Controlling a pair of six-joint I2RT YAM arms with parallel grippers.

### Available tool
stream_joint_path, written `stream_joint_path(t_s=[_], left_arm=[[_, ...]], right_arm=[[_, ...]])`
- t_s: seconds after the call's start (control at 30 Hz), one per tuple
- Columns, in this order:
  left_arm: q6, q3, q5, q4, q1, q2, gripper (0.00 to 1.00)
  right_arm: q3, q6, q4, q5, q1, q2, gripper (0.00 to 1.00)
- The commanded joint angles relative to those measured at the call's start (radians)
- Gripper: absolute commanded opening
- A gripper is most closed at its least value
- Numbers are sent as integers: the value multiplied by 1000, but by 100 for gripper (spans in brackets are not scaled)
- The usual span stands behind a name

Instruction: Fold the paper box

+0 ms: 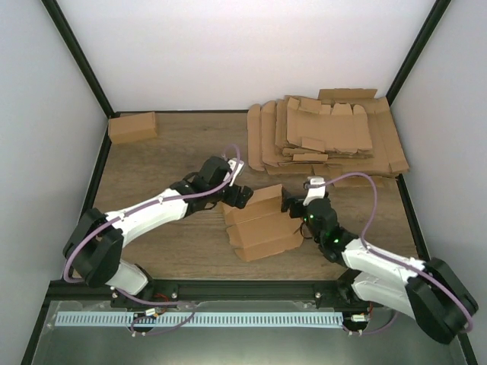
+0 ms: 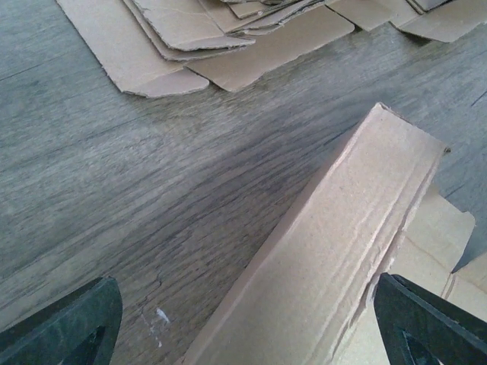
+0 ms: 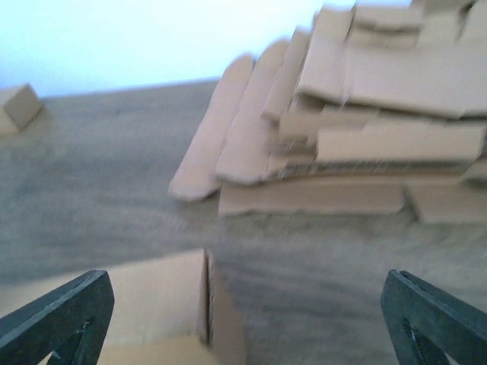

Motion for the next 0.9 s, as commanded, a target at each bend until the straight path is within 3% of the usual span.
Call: stream_joint_path(t_s=[0.0, 0.37, 0.67, 0.8, 0.87], left_arm=[[27, 50, 19, 21, 3, 35, 93], [130, 169, 130, -33, 2, 168, 91], [201, 228, -40, -143, -94, 205, 93], [179, 223, -78, -120, -96, 210, 90], [166, 210, -78, -93, -96, 187, 90]], right_arm=[[71, -54, -51, 156, -32, -124, 100], [195, -104, -109, -57, -319, -135, 100], [333, -71, -135, -259, -562, -19, 100], [464, -98, -173, -197, -608, 140, 100], [469, -98, -101, -184, -623, 198, 100]])
